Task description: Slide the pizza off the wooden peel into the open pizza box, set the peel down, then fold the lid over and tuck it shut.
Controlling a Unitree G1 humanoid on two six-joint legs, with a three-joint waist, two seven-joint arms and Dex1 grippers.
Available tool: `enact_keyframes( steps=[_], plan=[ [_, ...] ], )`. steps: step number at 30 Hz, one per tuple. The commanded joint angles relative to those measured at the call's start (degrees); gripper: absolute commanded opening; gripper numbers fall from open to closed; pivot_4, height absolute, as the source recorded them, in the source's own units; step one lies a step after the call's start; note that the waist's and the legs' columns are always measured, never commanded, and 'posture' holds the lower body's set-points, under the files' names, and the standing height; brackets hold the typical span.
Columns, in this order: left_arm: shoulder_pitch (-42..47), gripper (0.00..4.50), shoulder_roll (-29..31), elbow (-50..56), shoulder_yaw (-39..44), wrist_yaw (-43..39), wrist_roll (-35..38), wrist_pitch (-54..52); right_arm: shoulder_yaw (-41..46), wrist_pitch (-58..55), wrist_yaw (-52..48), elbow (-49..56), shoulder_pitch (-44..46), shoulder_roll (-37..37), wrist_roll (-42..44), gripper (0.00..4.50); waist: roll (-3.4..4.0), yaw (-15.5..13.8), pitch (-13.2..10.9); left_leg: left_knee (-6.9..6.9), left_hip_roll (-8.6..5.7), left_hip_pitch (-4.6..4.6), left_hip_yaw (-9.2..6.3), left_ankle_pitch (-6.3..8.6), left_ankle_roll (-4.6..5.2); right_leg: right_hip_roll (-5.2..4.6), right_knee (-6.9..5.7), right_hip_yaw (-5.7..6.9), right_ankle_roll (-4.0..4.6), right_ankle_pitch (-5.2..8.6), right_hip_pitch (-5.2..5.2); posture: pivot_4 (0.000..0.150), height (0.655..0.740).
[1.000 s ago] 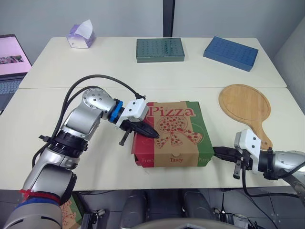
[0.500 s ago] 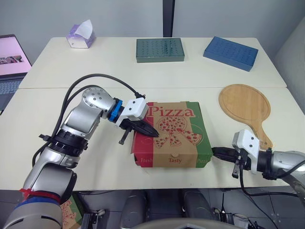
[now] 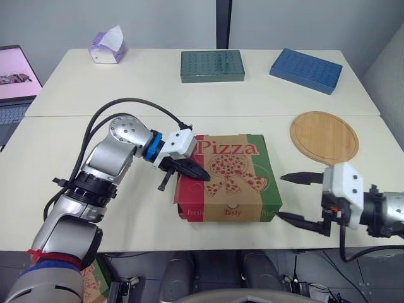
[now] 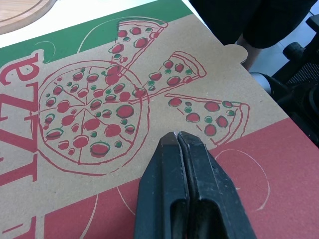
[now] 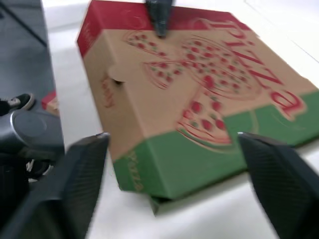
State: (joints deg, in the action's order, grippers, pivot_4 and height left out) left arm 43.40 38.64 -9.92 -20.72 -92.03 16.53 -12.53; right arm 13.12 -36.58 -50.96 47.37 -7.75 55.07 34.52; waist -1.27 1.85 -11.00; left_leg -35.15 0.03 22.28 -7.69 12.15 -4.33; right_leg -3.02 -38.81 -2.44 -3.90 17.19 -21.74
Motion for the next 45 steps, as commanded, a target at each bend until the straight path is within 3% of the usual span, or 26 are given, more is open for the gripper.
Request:
enact_keyframes(
  steps=[1, 11, 27, 45],
  plan=[
    [0.24, 0.00, 0.40, 0.98, 0.61, -0.47, 0.42, -0.85, -4.33, 3.90, 0.48, 1.88, 0.69, 0.67, -5.09, 4.46, 0.00, -0.01, 0.00, 0.00, 0.00, 0.00, 0.00, 0.00, 0.00, 0.00, 0.01, 0.00, 0.00, 0.00, -0.01, 0.150, 0.7400],
    [0.31, 0.00, 1.37, 3.23, 0.28, -0.47, 2.58, -1.80, -12.99, 13.26, 1.72, -2.80, 2.64, -0.45, -18.56, 4.46, 0.00, 0.00, 0.00, 0.00, 0.00, 0.04, 0.00, 0.00, 0.00, 0.00, 0.04, 0.00, -0.01, 0.00, -0.02, 0.150, 0.7400],
    [1.30, 0.00, 2.09, 3.73, -0.27, -0.47, 2.76, -0.85, -11.46, 12.40, 2.41, -2.89, 5.28, -3.79, -17.19, 4.46, 0.00, 0.01, 0.00, 0.01, 0.00, 0.06, -0.02, 0.00, 0.00, 0.00, 0.03, 0.02, 0.00, 0.00, -0.04, 0.150, 0.7400],
    [0.10, 0.00, 2.01, 4.75, -2.32, -0.46, 0.93, 1.14, -15.04, 13.36, 3.59, -5.47, 6.62, -4.77, -22.67, 4.46, 0.00, 0.02, 0.00, 0.00, 0.00, 0.05, -0.02, 0.00, 0.00, 0.00, 0.03, 0.01, 0.00, 0.00, -0.04, 0.150, 0.7400]
  ],
)
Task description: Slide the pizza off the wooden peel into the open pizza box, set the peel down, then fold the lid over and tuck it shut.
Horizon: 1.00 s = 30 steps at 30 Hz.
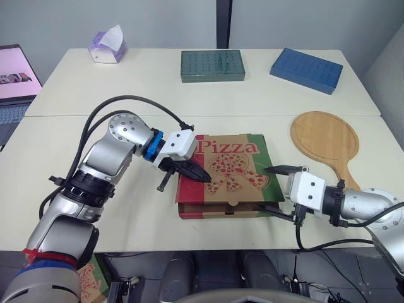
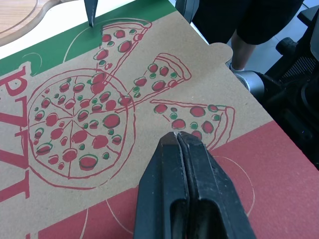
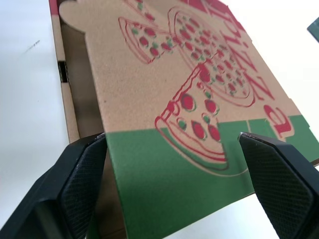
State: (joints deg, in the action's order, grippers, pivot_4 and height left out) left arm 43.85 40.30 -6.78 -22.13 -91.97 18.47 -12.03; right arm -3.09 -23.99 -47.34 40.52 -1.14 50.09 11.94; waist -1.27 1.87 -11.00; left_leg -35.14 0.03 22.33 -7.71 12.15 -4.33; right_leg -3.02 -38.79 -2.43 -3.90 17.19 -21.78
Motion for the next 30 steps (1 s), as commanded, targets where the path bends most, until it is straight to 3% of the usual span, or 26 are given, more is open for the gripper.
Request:
enact_keyframes(
  steps=[1, 15, 17, 20, 24, 26, 30],
  plan=[
    [-0.44, 0.00, 0.32, 1.61, -0.90, -0.53, -1.15, 0.68, 1.24, 0.67, -0.22, 1.53, -0.23, 0.28, 0.05, 4.46, 0.00, 0.00, 0.00, 0.00, 0.00, 0.00, 0.00, 0.00, 0.00, 0.00, 0.00, 0.00, 0.00, 0.00, 0.00, 0.150, 0.7400],
    [-1.24, 0.00, -0.08, 0.09, -1.44, -0.53, -3.89, 3.36, 7.35, -0.04, -0.96, 4.77, -5.92, 0.51, 3.61, 4.46, 0.00, -0.01, 0.00, 0.00, 0.00, -0.01, 0.00, 0.00, 0.00, 0.00, -0.01, 0.00, 0.00, 0.00, 0.01, 0.150, 0.7400],
    [-1.27, 0.00, -0.18, 0.03, -1.34, -0.53, -4.04, 3.38, 10.57, -3.42, -1.80, 6.28, -6.32, 0.57, 8.43, 4.46, 0.00, 0.00, 0.00, 0.00, 0.00, -0.01, -0.01, 0.00, 0.00, 0.00, -0.01, 0.00, 0.00, 0.00, 0.01, 0.150, 0.7400],
    [-1.18, 0.00, -0.44, -0.28, -1.05, -0.53, -4.25, 3.34, 16.54, -13.31, -2.39, 7.77, -4.68, 1.05, 22.72, 4.46, 0.00, 0.02, 0.00, 0.00, 0.01, -0.02, 0.00, 0.00, 0.00, 0.00, -0.01, -0.01, 0.00, 0.00, 0.03, 0.150, 0.7400],
    [-1.00, 0.00, -0.92, -0.79, -0.63, -0.53, -4.47, 3.20, 15.18, -19.20, 3.42, 6.36, 3.31, -2.25, 30.84, 4.46, 0.00, 0.12, 0.00, 0.00, 0.03, -0.08, 0.00, 0.00, 0.00, 0.01, -0.03, 0.00, 0.01, -0.01, 0.06, 0.150, 0.7400],
    [-0.84, 0.00, -1.25, -0.80, -0.43, -0.52, -4.54, 2.95, 11.19, -20.58, 5.89, 4.54, 6.63, -3.47, 28.66, 4.09, 0.00, 0.01, 0.00, 0.00, 0.01, -0.07, 0.00, 0.00, 0.00, 0.01, -0.02, 0.00, 0.01, 0.00, 0.06, 0.150, 0.7400],
    [-0.58, 0.00, -1.59, -0.41, 0.37, -0.26, -4.15, 1.90, 3.54, -19.71, 6.84, 2.60, 8.65, -4.16, 23.66, 2.81, 0.00, -0.05, 0.00, 0.02, 0.01, 0.00, -0.01, 0.00, 0.00, 0.00, 0.05, 0.01, 0.01, 0.00, 0.02, 0.150, 0.7400]
  ],
)
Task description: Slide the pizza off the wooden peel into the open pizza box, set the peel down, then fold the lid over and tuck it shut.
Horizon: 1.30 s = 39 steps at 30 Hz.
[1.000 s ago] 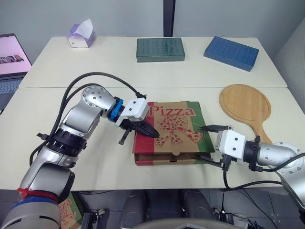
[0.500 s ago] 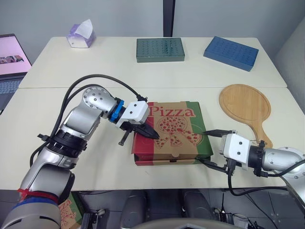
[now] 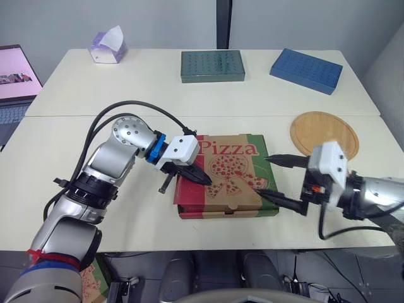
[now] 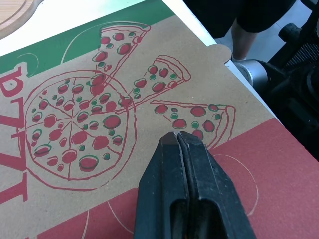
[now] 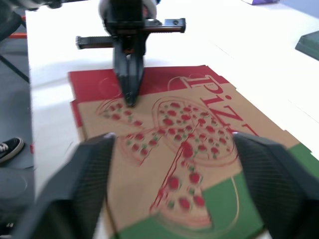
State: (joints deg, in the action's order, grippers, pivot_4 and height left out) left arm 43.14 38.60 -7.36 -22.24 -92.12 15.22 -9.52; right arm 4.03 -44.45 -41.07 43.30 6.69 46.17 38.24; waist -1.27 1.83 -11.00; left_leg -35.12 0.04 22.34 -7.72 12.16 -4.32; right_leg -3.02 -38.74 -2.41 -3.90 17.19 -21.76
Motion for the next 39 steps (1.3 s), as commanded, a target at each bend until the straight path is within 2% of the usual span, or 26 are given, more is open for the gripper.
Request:
enact_keyframes(
  steps=[1, 6, 7, 9, 15, 21, 30, 39],
  plan=[
    [0.23, 0.00, 0.14, 0.35, 0.81, 0.07, -0.69, -0.98, -5.60, 1.38, 0.40, -0.40, 0.80, -0.27, -3.94, 2.47, 0.00, 0.00, 0.00, 0.00, 0.00, 0.02, 0.00, 0.00, 0.00, 0.00, 0.01, 0.00, 0.00, 0.00, -0.02, 0.150, 0.7400],
    [0.81, 0.00, 2.01, 2.68, 3.86, 0.24, 1.53, -3.99, -10.13, 3.09, -0.50, -0.83, 0.92, -1.42, -6.43, 0.81, 0.00, 0.03, 0.00, 0.00, 0.00, 0.02, 0.00, 0.00, 0.00, 0.00, -0.02, 0.00, 0.00, 0.00, -0.05, 0.150, 0.7400],
    [0.93, 0.00, 2.81, 3.25, 4.81, 0.01, 2.13, -4.86, -10.64, 3.49, -0.74, -0.96, 0.88, -1.52, -6.86, 0.36, 0.00, 0.06, 0.00, 0.00, 0.00, 0.02, -0.01, 0.00, 0.00, 0.00, -0.02, 0.00, 0.00, 0.00, -0.05, 0.150, 0.7400],
    [1.01, 0.00, 5.92, 3.77, 6.71, -0.32, 3.39, -6.35, -11.63, 4.19, -0.98, -1.20, 0.76, -1.72, -7.66, 0.07, -0.01, 0.33, -0.01, 0.00, 0.01, 0.02, 0.00, 0.00, 0.00, 0.00, -0.04, -0.01, 0.00, 0.00, -0.07, 0.150, 0.7400],
    [-2.78, 0.00, 14.92, 1.80, 9.39, -0.38, 3.28, -5.27, -13.25, 6.59, -2.05, -2.52, 0.30, -1.92, -9.72, 0.07, -0.01, 0.81, -0.01, 0.04, 0.04, 0.06, 0.02, 0.00, 0.00, 0.03, -0.11, -0.02, 0.00, 0.00, -0.20, 0.150, 0.7400],
    [-10.28, 0.00, 21.06, 8.09, 9.53, -0.38, 7.06, -6.61, -13.54, 8.21, -3.40, -3.29, -0.27, -1.92, -10.81, 0.07, -0.02, 0.91, -0.01, 0.05, 0.06, 0.22, 0.02, 0.00, 0.00, 0.03, -0.12, -0.01, 0.00, 0.00, -0.33, 0.150, 0.7400],
    [-15.57, 0.00, 17.58, 15.57, 9.68, 4.11, 6.45, -11.54, -13.37, 8.50, -4.49, -3.33, -0.17, -1.73, -10.61, 0.07, -0.03, 0.43, -0.02, 0.04, 0.06, 0.22, 0.03, 0.00, 0.00, 0.03, -0.13, -0.02, 0.01, 0.00, -0.34, 0.150, 0.7400],
    [-16.80, 0.00, 14.26, 16.71, 9.89, 7.93, 4.48, -11.43, -13.46, 7.58, -4.45, -2.68, 0.16, -1.86, -10.09, 0.07, -0.03, 0.03, -0.02, 0.03, 0.05, 0.25, 0.04, 0.00, 0.00, 0.02, -0.12, -0.02, 0.01, 0.00, -0.35, 0.150, 0.7400]
  ],
)
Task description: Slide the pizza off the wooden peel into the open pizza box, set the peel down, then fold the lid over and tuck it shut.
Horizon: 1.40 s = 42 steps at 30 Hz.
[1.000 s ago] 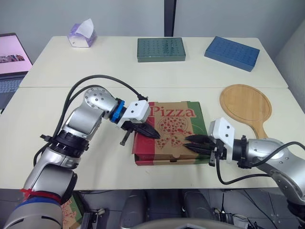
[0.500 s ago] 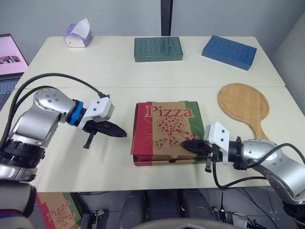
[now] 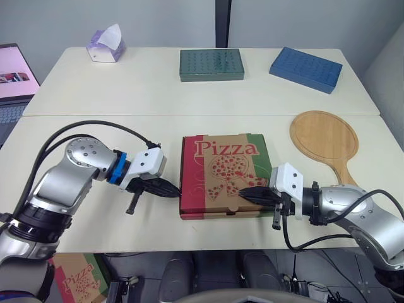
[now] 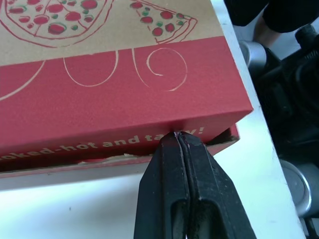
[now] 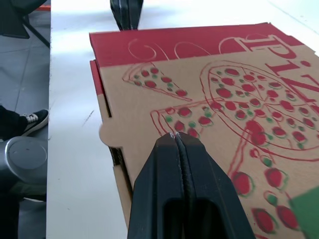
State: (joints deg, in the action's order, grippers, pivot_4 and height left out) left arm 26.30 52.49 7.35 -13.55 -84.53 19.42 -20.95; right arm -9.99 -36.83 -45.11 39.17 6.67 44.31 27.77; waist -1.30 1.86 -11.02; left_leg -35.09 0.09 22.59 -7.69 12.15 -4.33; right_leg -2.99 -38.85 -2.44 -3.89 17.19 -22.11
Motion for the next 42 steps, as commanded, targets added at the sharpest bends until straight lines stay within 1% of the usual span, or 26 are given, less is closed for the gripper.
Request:
enact_keyframes(
  steps=[1, 5, 7, 10, 13, 19, 25, 31, 33, 37, 39, 42],
  plan=[
    [-0.11, 0.00, 0.62, 1.95, 1.40, 0.13, 0.26, 0.02, 0.53, -0.12, -0.37, 1.50, 0.24, 0.00, 0.44, 0.07, 0.00, 0.00, 0.00, 0.00, 0.00, 0.01, 0.00, 0.00, 0.00, 0.00, 0.00, 0.00, 0.00, 0.00, 0.00, 0.150, 0.7400],
    [-0.14, 0.00, 3.44, -0.87, 3.72, -1.42, 0.45, 0.37, -0.11, -0.56, 0.05, 1.58, 0.96, -0.32, 0.23, 0.07, 0.00, 0.02, 0.00, 0.00, 0.00, 0.00, 0.00, 0.00, 0.00, 0.00, 0.00, 0.00, 0.00, 0.00, -0.02, 0.150, 0.7400],
    [0.86, 0.00, 4.09, -1.37, 5.81, -1.50, 2.80, -2.15, -0.74, -0.35, 0.19, 1.26, 1.09, -0.11, -0.78, 0.07, 0.00, 0.09, 0.00, 0.00, 0.02, 0.00, 0.00, 0.00, 0.00, 0.01, -0.03, 0.00, 0.00, 0.00, -0.05, 0.150, 0.7400],
    [2.12, 0.00, 2.96, 1.41, 8.50, -0.02, 7.81, -8.73, -1.86, 0.49, 0.07, 0.49, 0.97, 0.41, -2.93, 0.07, 0.00, 0.04, 0.00, 0.00, 0.01, 0.03, 0.00, 0.00, 0.00, 0.01, -0.02, 0.01, 0.00, 0.00, -0.06, 0.150, 0.7400],
    [1.51, 0.00, 0.63, 5.39, 7.81, 3.38, 9.22, -12.40, -2.77, 0.91, 0.13, -0.04, 0.91, 0.38, -4.60, 0.07, 0.00, 0.04, 0.00, 0.00, 0.00, 0.05, 0.01, 0.00, 0.00, -0.01, 0.01, 0.00, 0.00, 0.00, -0.06, 0.150, 0.7400],
    [-1.70, 0.00, -2.97, 6.40, 2.63, 8.27, 3.58, -10.48, -4.86, 3.29, -0.40, -1.54, 0.26, 1.12, -9.07, 0.07, 0.00, 0.09, 0.00, 0.00, 0.01, 0.02, 0.00, 0.00, 0.00, 0.00, -0.04, -0.01, 0.00, 0.00, -0.07, 0.150, 0.7400],
    [-3.91, 0.00, -3.98, 4.65, -1.65, 9.83, -1.05, -7.82, -5.88, 5.36, -1.14, -2.44, -0.68, 1.73, -12.23, 0.07, 0.00, -0.01, 0.01, 0.00, 0.00, 0.02, 0.01, 0.00, 0.00, 0.00, -0.02, -0.01, 0.01, 0.00, -0.06, 0.150, 0.7400],
    [-4.68, 0.00, -3.57, 3.15, -0.82, 10.18, -1.62, -6.34, -5.25, 7.15, -1.86, -2.95, -1.64, 2.16, -13.71, 0.07, 0.00, -0.03, 0.08, 0.00, 0.00, -0.06, 0.01, 0.00, 0.00, -0.01, -0.02, -0.01, 0.00, 0.00, 0.02, 0.150, 0.7400],
    [-5.07, 0.00, -3.26, 3.39, 0.28, 10.50, -0.97, -6.15, -4.51, 8.08, -1.93, -2.97, -1.95, 2.15, -13.75, 0.07, 0.00, -0.03, 0.08, 0.00, 0.00, -0.14, 0.02, 0.00, 0.00, 0.00, -0.02, -0.02, 0.00, 0.00, 0.08, 0.150, 0.7400],
    [-5.66, 0.00, -3.81, 6.49, 8.56, 12.99, 7.61, -13.08, 3.06, 5.94, -0.19, -0.06, -1.70, -1.00, -6.86, 0.07, 0.00, 0.08, 0.07, 0.00, 0.02, -0.17, 0.02, 0.00, 0.00, 0.00, -0.03, -0.03, 0.00, 0.00, 0.09, 0.150, 0.7400],
    [-5.99, 0.00, -3.39, 6.31, 12.72, 15.22, 10.15, -16.32, 7.53, 4.20, 0.63, 0.38, -1.37, -1.44, -4.01, 0.07, -0.01, 0.05, 0.06, 0.00, 0.03, -0.14, 0.00, 0.00, 0.00, 0.00, -0.05, -0.01, 0.00, 0.00, 0.07, 0.150, 0.7400],
    [-6.77, 0.00, -3.08, 4.95, 16.36, 18.10, 10.93, -18.46, 12.36, 2.68, 1.91, -0.57, -0.93, -1.57, -2.16, 0.07, -0.01, 0.01, 0.06, 0.00, 0.02, -0.11, 0.00, 0.00, 0.00, 0.00, -0.03, -0.01, 0.00, 0.00, 0.06, 0.150, 0.7400]
  ],
)
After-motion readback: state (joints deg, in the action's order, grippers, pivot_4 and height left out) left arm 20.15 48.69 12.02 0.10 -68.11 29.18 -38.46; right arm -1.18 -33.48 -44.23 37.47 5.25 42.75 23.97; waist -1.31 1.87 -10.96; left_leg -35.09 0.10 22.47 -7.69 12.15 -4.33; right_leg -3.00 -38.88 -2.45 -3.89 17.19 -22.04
